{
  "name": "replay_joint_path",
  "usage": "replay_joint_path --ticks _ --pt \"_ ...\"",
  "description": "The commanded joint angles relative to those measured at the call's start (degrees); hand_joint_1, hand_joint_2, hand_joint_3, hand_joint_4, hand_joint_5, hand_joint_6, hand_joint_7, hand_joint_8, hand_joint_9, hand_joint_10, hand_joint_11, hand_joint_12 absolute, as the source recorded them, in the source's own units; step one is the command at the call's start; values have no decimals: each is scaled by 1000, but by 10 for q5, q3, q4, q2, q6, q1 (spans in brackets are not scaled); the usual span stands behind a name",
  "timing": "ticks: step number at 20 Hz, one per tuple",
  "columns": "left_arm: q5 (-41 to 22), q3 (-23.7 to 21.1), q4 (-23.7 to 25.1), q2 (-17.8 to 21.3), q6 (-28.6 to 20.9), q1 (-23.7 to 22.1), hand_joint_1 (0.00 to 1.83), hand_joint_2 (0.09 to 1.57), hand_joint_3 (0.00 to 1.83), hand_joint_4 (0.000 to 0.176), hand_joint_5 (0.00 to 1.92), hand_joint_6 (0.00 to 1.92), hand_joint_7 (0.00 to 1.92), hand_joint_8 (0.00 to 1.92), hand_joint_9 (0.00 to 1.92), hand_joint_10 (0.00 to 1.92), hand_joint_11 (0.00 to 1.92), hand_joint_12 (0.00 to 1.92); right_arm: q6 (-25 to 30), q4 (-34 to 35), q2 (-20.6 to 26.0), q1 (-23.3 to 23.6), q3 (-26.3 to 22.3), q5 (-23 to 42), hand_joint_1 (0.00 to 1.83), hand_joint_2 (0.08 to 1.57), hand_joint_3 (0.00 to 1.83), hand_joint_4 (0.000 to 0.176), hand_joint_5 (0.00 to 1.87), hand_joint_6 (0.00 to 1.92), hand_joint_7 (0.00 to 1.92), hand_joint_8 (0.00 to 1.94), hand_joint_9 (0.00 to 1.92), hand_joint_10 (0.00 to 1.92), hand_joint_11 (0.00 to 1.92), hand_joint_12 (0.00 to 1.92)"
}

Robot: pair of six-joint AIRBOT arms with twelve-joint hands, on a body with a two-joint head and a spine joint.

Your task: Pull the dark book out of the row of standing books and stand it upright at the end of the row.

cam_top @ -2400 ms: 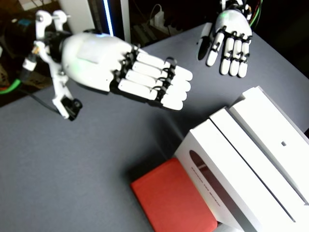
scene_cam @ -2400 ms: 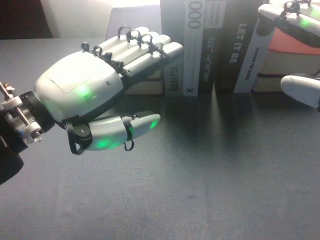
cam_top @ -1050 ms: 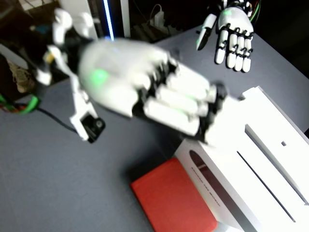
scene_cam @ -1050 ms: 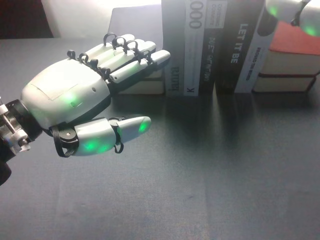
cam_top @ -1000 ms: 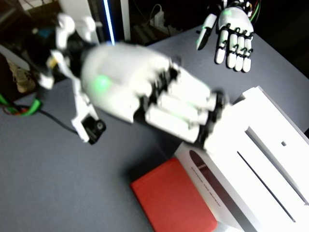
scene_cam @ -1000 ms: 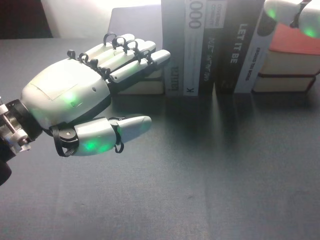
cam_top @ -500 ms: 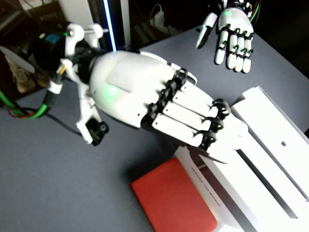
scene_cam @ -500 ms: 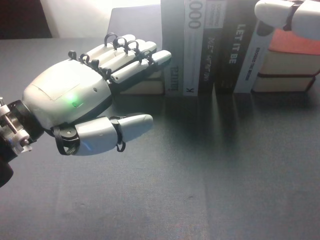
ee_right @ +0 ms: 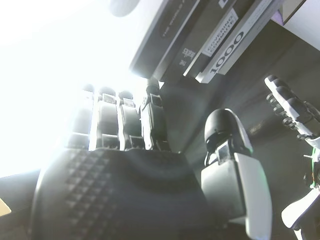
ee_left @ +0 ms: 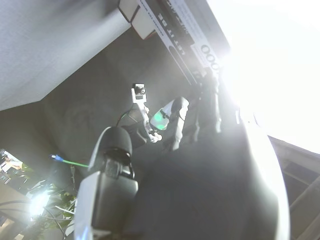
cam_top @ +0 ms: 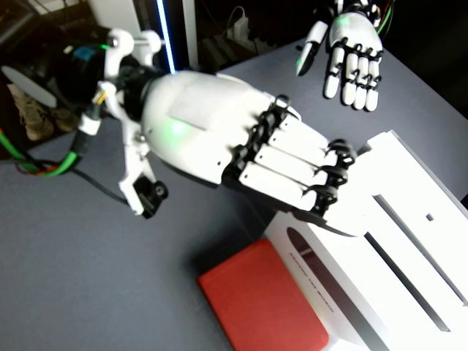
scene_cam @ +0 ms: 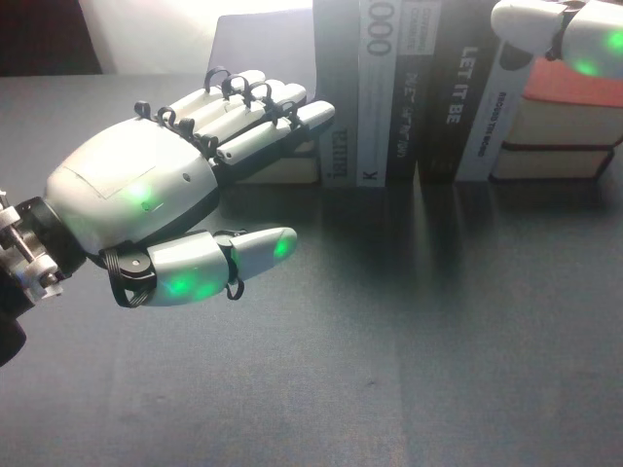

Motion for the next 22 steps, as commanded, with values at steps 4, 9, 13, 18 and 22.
replay_joint_path --ticks 4,9,13,18,22 --pt "-82 1 -14 -3 -1 1 48 1413 0 83 0 0 0 0 0 0 0 0 -2 -7 -2 11 -6 67 0 1304 1 0 512 312 0 0 0 0 0 0" --pt "-87 -1 -18 -1 -1 3 39 1406 0 83 0 0 0 0 0 0 0 0 -2 -28 16 5 -39 83 60 1350 15 0 540 728 93 16 0 0 0 0" --pt "-89 -2 -22 0 -1 7 69 1403 0 74 0 0 0 0 0 0 0 0 5 -45 47 -23 -77 108 462 1366 10 0 497 631 58 6 0 0 0 0" --pt "-105 -4 -39 4 -1 19 117 1402 0 35 24 6 0 0 0 0 0 0 102 -105 68 -68 -93 141 214 1435 10 0 549 402 50 1 0 0 0 0" --pt "-111 -7 -43 8 2 23 132 1392 0 51 11 0 0 0 0 0 0 0 133 -133 86 -109 -119 162 9 1398 0 0 555 308 35 1 0 0 0 0"
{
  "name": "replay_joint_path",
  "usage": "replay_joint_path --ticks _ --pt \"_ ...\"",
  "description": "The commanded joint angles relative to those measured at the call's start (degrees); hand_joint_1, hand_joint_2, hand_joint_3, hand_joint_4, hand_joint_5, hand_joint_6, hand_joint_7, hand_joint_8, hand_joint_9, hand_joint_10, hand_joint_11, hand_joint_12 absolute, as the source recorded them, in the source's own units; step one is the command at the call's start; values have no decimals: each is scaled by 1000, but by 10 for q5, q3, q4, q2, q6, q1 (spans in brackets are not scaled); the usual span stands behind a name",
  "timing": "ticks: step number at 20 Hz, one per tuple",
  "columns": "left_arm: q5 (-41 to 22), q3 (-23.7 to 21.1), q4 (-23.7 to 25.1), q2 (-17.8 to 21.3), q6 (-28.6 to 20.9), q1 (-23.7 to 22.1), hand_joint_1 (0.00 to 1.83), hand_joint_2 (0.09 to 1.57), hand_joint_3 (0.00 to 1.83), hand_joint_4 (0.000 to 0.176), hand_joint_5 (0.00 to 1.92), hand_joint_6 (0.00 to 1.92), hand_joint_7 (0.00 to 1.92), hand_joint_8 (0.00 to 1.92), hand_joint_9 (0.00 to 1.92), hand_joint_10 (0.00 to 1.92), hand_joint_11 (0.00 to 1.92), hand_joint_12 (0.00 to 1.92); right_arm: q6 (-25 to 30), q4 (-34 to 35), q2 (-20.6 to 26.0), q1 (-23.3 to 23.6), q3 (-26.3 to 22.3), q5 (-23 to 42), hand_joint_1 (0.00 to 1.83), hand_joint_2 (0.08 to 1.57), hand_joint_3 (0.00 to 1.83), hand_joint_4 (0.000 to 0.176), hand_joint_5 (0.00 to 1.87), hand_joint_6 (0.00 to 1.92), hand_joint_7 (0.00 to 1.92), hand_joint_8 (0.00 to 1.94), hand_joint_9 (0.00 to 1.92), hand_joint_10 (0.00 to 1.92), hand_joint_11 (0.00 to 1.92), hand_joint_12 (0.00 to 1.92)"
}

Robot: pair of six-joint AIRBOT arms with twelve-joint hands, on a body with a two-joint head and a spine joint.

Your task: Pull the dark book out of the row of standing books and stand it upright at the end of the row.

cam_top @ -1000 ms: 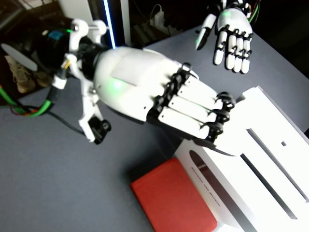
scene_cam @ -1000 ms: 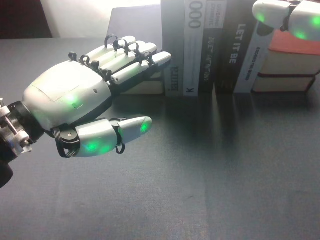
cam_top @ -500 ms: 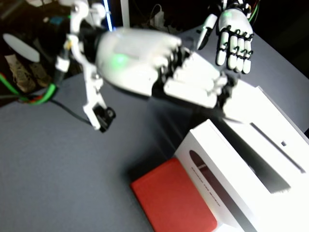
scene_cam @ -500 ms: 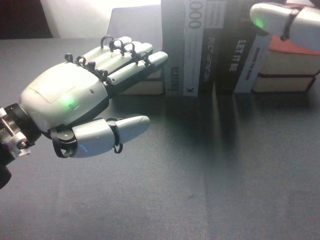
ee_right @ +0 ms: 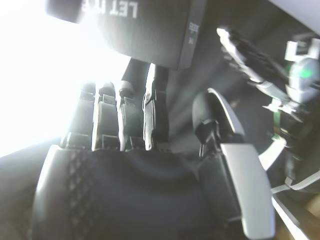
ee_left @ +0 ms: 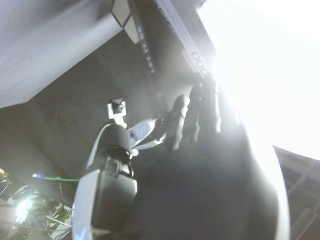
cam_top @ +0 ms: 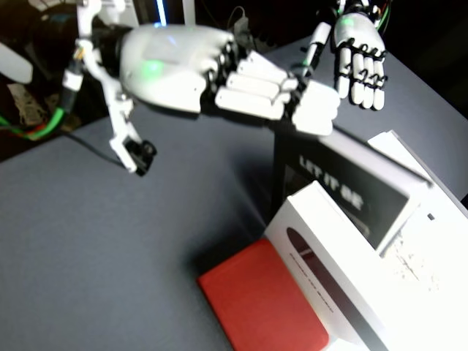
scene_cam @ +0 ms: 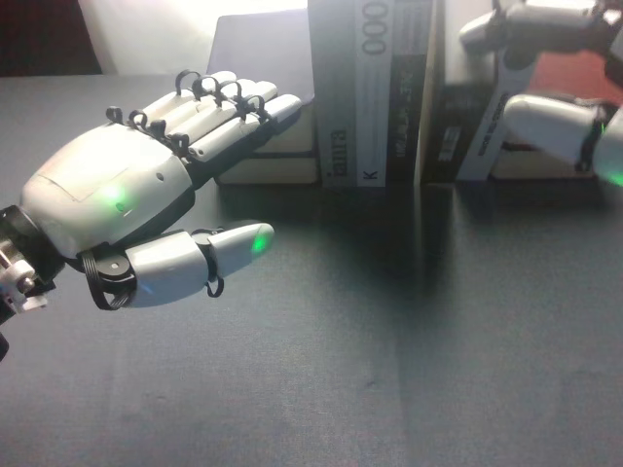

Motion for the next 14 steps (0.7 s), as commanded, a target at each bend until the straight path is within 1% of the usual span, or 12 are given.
replay_joint_path --ticks 1,2,6,7,9,10,11,12,13,14 --pt "-77 -3 -4 1 1 -5 128 1389 0 53 4 0 0 0 0 0 0 0 11 -1 3 -4 -3 51 1 1353 0 0 597 247 60 1 0 0 0 0" --pt "-78 -4 -5 1 2 -4 198 1372 0 41 26 8 0 0 0 0 0 0 29 -14 7 -14 -7 56 0 1309 0 0 594 227 49 0 0 0 0 0" --pt "-78 -4 -7 2 3 -2 188 1379 0 40 8 0 0 0 0 0 0 0 83 -50 20 -48 -20 81 0 1297 0 0 603 232 24 0 0 0 0 0" --pt "-79 -4 -8 2 3 -2 223 1378 0 46 11 1 0 0 0 0 0 0 92 -56 26 -60 -27 90 0 1279 0 0 620 241 19 0 0 0 0 0" --pt "-79 -4 -8 2 3 -1 249 1370 0 47 17 3 0 0 0 0 0 0 109 -60 32 -81 -34 113 0 1287 0 0 631 245 36 8 0 0 0 0" --pt "-78 -4 -8 1 3 -1 182 1372 0 62 3 0 0 0 0 0 0 0 128 -63 38 -102 -38 141 0 1286 0 0 636 250 72 21 0 0 0 0" --pt "-77 -4 -8 1 3 -1 168 1380 0 77 0 0 0 0 0 0 0 0 136 -63 41 -112 -41 156 0 1336 0 0 644 488 311 23 45 35 0 0" --pt "-77 -4 -9 1 3 -1 242 1372 0 58 29 10 0 0 0 0 0 0 144 -63 45 -126 -44 178 0 1335 0 0 654 701 488 52 103 426 0 1014" --pt "-77 -4 -9 1 3 -1 246 1373 0 55 33 10 0 0 0 0 0 0 150 -63 47 -132 -45 194 0 1362 6 0 584 891 574 107 95 842 0 1566" --pt "-77 -4 -10 1 4 -1 246 1373 0 55 33 10 0 0 0 0 0 0 156 -63 49 -139 -45 210 0 1362 6 0 584 891 574 107 95 842 0 1566"
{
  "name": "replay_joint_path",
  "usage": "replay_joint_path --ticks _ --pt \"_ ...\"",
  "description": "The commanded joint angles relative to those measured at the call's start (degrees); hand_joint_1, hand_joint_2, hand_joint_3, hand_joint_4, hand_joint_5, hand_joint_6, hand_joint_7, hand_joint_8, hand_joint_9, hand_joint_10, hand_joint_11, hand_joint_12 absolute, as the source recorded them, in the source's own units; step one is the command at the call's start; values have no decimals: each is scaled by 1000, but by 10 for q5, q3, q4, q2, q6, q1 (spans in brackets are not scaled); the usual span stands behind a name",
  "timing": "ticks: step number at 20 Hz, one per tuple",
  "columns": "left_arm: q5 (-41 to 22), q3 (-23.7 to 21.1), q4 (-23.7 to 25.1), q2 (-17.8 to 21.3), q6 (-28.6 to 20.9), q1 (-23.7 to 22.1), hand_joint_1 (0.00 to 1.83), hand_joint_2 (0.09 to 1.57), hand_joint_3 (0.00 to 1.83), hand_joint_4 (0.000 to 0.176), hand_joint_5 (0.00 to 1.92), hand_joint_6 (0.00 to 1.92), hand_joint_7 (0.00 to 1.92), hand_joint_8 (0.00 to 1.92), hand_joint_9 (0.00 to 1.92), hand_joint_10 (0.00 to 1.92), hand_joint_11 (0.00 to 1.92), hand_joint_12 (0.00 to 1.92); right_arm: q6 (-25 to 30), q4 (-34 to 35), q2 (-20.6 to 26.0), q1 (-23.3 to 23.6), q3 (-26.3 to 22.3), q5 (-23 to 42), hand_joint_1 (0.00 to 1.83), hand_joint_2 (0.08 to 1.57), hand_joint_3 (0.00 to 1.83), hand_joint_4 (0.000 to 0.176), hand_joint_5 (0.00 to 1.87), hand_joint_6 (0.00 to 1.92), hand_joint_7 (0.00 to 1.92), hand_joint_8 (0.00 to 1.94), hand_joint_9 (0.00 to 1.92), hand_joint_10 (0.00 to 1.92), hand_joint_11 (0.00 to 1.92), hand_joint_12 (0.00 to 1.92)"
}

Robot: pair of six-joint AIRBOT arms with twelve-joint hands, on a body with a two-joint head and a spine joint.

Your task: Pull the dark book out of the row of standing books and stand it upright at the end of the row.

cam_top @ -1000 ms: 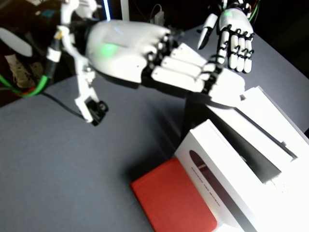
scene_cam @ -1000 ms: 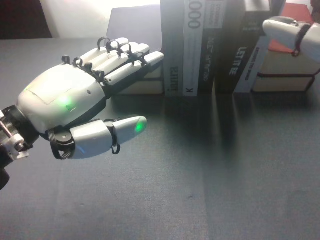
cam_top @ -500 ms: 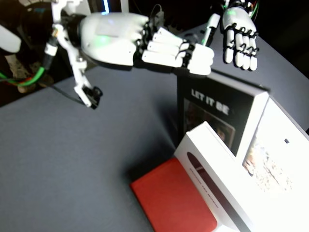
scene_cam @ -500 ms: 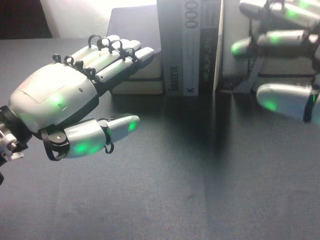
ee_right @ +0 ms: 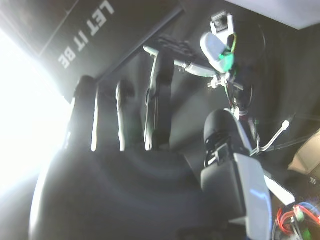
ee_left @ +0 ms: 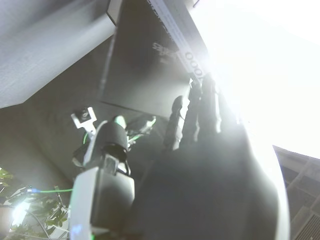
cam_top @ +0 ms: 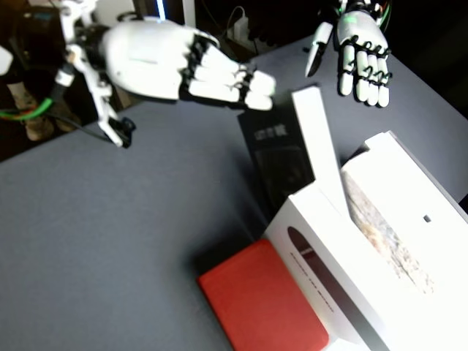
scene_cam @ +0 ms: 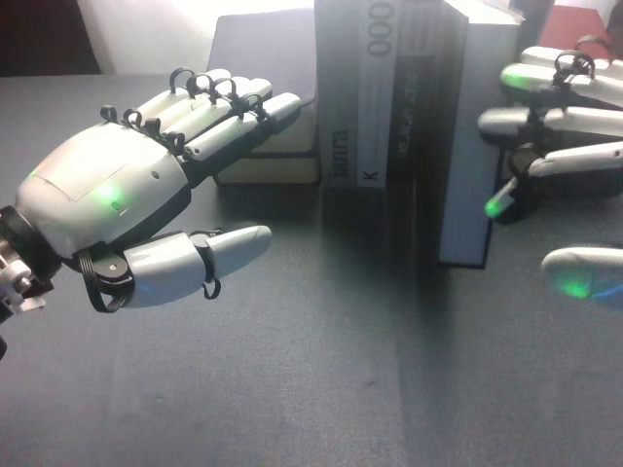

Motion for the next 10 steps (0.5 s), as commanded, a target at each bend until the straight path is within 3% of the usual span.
replay_joint_path --ticks 1,2,3,5,6,8,9,10 --pt "-73 -4 -3 1 2 -5 239 1369 0 40 56 17 0 0 0 0 0 0 7 16 2 4 -2 94 0 1395 8 0 514 1045 494 425 110 1118 0 1739" --pt "-73 -4 -4 1 2 -5 217 1368 0 44 53 12 0 0 0 0 0 0 10 16 2 4 -2 103 25 1411 7 0 527 1057 448 696 174 1217 0 1777" --pt "-73 -4 -4 1 2 -5 192 1369 0 59 29 1 0 0 0 0 0 0 10 17 3 3 -1 112 31 1464 15 0 448 1208 384 1033 240 1346 110 1845" --pt "-74 -4 -4 1 2 -5 193 1370 0 66 20 0 0 0 0 0 0 0 10 21 3 3 0 127 5 1484 18 0 426 1224 386 1106 251 1371 119 1887" --pt "-74 -4 -4 1 2 -5 198 1374 1 54 26 3 0 0 0 0 0 0 9 29 3 3 4 135 3 1516 17 0 420 1159 444 1039 301 1344 127 1862" --pt "-75 -3 -5 0 2 -5 196 1374 1 61 21 1 0 0 0 0 0 0 1 41 3 3 9 144 17 1524 12 0 434 1092 457 980 311 1264 94 1786" --pt "-76 -3 -5 0 2 -5 217 1374 0 62 17 0 0 0 0 0 0 0 -4 49 3 3 11 147 3 1525 6 0 354 914 415 702 218 1009 18 1640" --pt "-77 -3 -5 0 2 -5 180 1372 0 64 6 0 0 0 0 0 0 0 -9 58 3 3 15 151 0 1484 0 0 168 629 324 328 53 778 0 1355"
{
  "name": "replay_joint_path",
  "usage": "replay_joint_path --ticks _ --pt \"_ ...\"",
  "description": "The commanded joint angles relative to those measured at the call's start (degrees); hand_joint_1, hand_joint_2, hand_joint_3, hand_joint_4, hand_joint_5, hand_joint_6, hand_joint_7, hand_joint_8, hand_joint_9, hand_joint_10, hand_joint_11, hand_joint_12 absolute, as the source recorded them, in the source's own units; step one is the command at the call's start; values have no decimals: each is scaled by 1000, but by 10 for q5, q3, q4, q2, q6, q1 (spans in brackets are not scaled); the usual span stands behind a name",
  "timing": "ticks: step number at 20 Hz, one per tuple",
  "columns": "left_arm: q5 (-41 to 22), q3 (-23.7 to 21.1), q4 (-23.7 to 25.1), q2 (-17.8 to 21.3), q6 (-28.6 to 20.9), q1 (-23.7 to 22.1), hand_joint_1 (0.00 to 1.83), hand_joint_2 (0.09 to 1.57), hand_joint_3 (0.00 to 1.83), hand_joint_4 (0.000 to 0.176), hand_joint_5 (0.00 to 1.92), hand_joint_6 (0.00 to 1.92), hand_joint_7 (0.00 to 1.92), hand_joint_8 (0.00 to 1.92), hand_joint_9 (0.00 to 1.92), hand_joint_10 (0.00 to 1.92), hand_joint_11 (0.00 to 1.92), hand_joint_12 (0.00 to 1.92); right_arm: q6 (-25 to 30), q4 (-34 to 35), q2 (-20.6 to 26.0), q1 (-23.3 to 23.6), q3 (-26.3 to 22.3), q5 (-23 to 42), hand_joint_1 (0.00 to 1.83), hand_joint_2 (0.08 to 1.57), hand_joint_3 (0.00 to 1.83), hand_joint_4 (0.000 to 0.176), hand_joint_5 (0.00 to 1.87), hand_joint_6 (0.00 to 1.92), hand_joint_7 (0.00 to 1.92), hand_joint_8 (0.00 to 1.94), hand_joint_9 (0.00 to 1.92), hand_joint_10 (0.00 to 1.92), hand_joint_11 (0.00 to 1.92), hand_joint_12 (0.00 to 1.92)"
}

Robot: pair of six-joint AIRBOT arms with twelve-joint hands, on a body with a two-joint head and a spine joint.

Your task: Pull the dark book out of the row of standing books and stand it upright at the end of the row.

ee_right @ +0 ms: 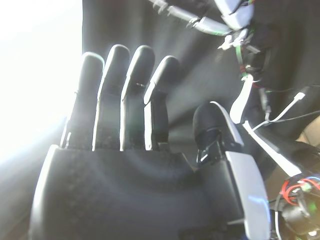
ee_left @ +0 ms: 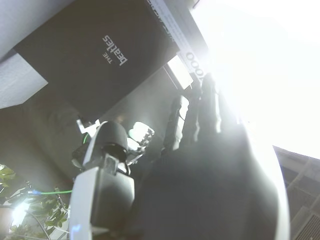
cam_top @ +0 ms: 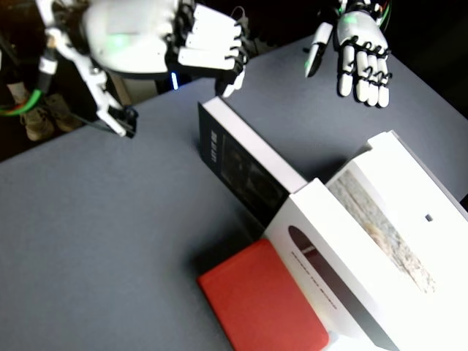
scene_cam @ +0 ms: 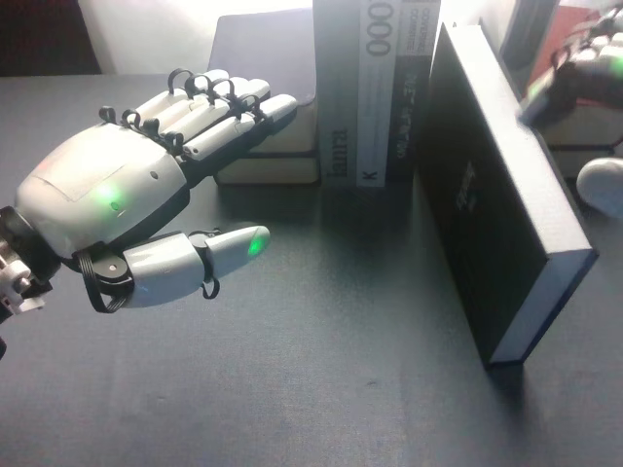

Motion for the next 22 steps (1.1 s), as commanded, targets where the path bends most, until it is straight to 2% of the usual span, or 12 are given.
replay_joint_path --ticks 1,2,3,4,6,10,11,14,16,18,20,22 --pt "-79 -4 -2 0 2 -6 187 1368 0 60 14 3 0 0 0 0 0 0 -5 22 2 3 2 84 0 1464 0 0 103 454 245 167 10 536 0 1012" --pt "-81 -4 -2 0 2 -6 187 1368 0 60 14 3 0 0 0 0 0 0 -7 29 2 3 3 89 0 1464 0 0 103 454 245 167 10 536 0 1012" --pt "-83 -4 -2 0 2 -6 163 1365 0 58 20 5 0 0 0 0 0 0 -13 41 2 3 4 98 0 1442 0 0 105 260 150 21 0 116 0 133" --pt "-84 -4 -2 -1 3 -6 175 1358 0 56 34 9 0 0 0 0 0 0 -19 55 2 0 4 108 0 1446 0 0 51 216 50 3 0 22 0 26" --pt "-86 -4 -3 -1 3 -6 196 1362 0 36 46 11 0 0 0 0 0 0 -27 77 2 -7 3 126 0 1490 10 0 25 116 1 0 0 0 0 0" --pt "-112 -8 -13 5 8 -4 122 1362 0 73 0 0 0 0 0 0 0 0 -46 121 11 -27 -3 166 0 1504 14 0 0 45 0 0 0 0 0 0" --pt "-122 -10 -17 8 11 -3 124 1358 0 39 0 0 0 0 0 0 0 0 -51 132 13 -31 -4 173 0 1474 0 16 0 8 0 0 0 0 0 0" --pt "-141 -10 -22 9 11 -2 48 1359 1 9 0 0 0 0 0 0 0 0 -52 146 17 -41 -5 191 0 1450 0 18 0 0 0 0 0 0 0 0" --pt "-154 -12 -26 11 11 0 41 1361 2 27 0 0 0 0 0 0 0 0 -52 155 19 -47 -6 206 0 1435 0 29 0 0 0 0 0 0 0 0" --pt "-176 -15 -35 16 11 8 121 1358 0 72 0 0 0 0 0 0 0 0 -53 164 19 -52 -6 227 0 1374 0 65 0 0 0 0 0 0 0 0" --pt "-200 -18 -43 21 11 13 128 1363 0 65 0 0 0 0 0 0 0 0 -53 172 19 -59 -7 247 0 1388 0 30 0 0 0 0 0 0 0 0" --pt "-220 -20 -50 23 12 16 88 1375 4 117 0 0 0 0 0 0 0 0 -53 181 20 -68 -8 272 0 1403 0 0 0 0 0 0 0 0 0 0"
